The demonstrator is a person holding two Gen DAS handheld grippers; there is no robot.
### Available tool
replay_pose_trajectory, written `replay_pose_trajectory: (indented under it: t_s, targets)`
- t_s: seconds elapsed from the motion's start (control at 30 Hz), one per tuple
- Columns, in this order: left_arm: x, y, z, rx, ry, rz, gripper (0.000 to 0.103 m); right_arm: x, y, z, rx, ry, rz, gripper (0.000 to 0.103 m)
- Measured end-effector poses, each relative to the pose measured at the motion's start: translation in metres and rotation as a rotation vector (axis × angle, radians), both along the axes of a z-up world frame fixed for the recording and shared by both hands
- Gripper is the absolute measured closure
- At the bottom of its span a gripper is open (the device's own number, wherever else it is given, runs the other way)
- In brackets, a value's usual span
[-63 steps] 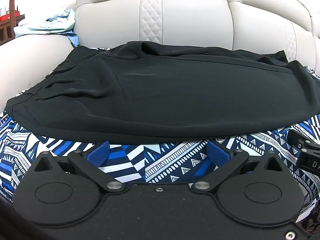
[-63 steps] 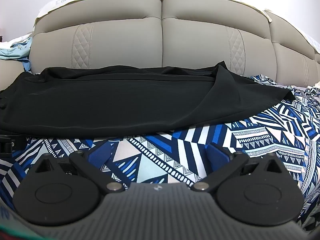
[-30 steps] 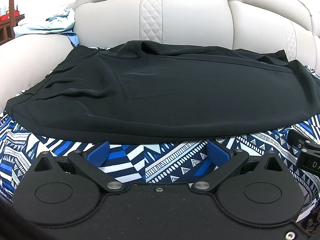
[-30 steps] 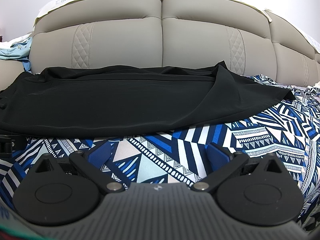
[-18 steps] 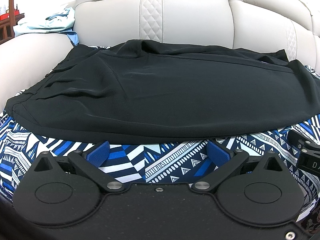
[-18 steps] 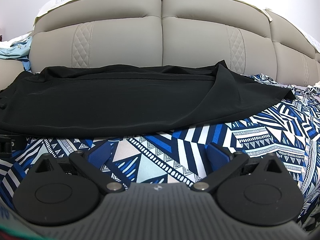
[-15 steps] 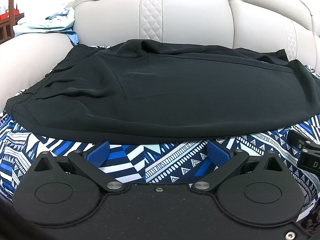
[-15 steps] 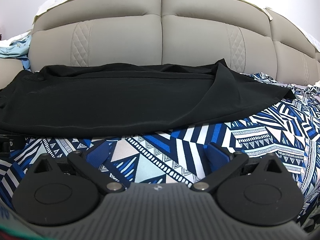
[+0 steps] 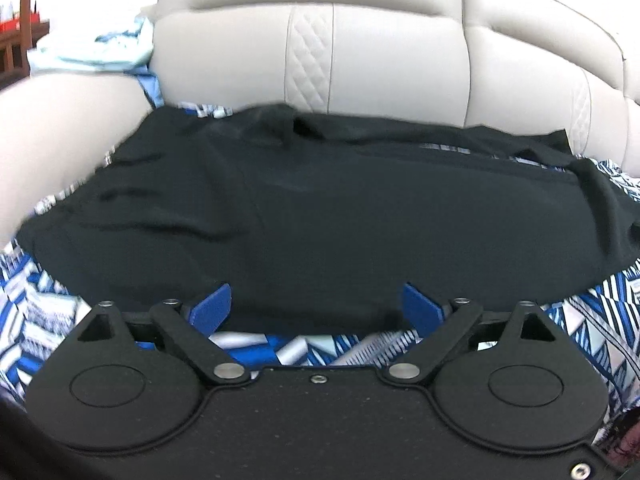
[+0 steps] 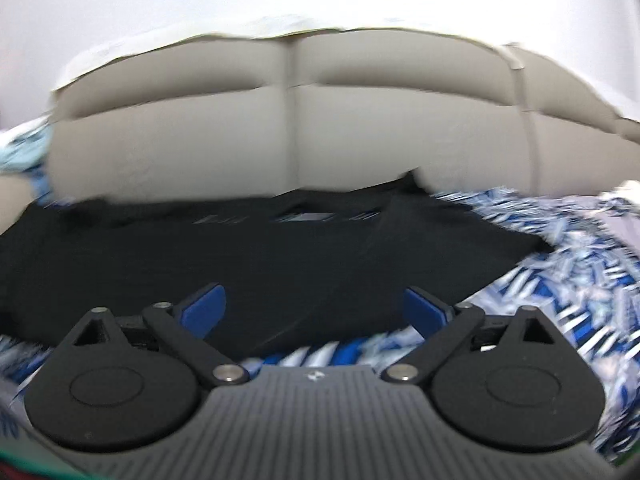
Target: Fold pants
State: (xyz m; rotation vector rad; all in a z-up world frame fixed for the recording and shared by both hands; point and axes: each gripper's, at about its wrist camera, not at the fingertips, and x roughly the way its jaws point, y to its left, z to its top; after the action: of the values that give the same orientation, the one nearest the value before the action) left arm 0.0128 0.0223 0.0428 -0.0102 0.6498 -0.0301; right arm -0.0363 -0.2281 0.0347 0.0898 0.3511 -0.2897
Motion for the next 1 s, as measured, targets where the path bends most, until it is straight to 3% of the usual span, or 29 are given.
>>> replay_pose_trajectory:
  t_s: [0.17, 0.27, 0.37, 0.43, 0.5, 0.53, 0.6, 0.7, 1.0]
  targets:
    - [0.018, 0.005, 0.004, 0.028, 0.001, 0.035, 0.011, 0.047, -0.112, 0.015, 0.138, 0.066, -0.318, 0.017]
    - [0.028, 0.007, 0.0, 0.021, 0.021, 0.061, 0.011, 0.066, -0.176, 0.011, 0.258, 0.095, -0.45, 0.019]
    - [0.035, 0.01, -0.006, 0.019, 0.044, 0.09, 0.011, 0.079, -0.208, 0.001, 0.292, 0.102, -0.497, 0.02]
    - [0.041, 0.013, -0.01, 0.011, 0.064, 0.106, 0.011, 0.085, -0.219, -0.005, 0.326, 0.102, -0.484, 0.026]
    - [0.044, 0.015, -0.013, 0.008, 0.077, 0.118, 0.011, 0.092, -0.224, -0.014, 0.387, 0.122, -0.47, 0.052]
    - [0.046, 0.015, -0.014, 0.011, 0.082, 0.127, 0.01, 0.096, -0.225, -0.015, 0.382, 0.128, -0.476, 0.055]
    - [0.049, 0.016, -0.014, 0.017, 0.084, 0.144, 0.008, 0.101, -0.227, -0.015, 0.347, 0.145, -0.466, 0.074]
    - [0.053, 0.019, -0.014, 0.024, 0.084, 0.172, 0.006, 0.1, -0.233, -0.015, 0.336, 0.144, -0.456, 0.09]
    - [0.06, 0.052, -0.01, -0.033, 0.089, 0.313, 0.004, 0.054, -0.236, -0.003, 0.301, 0.106, -0.681, 0.095]
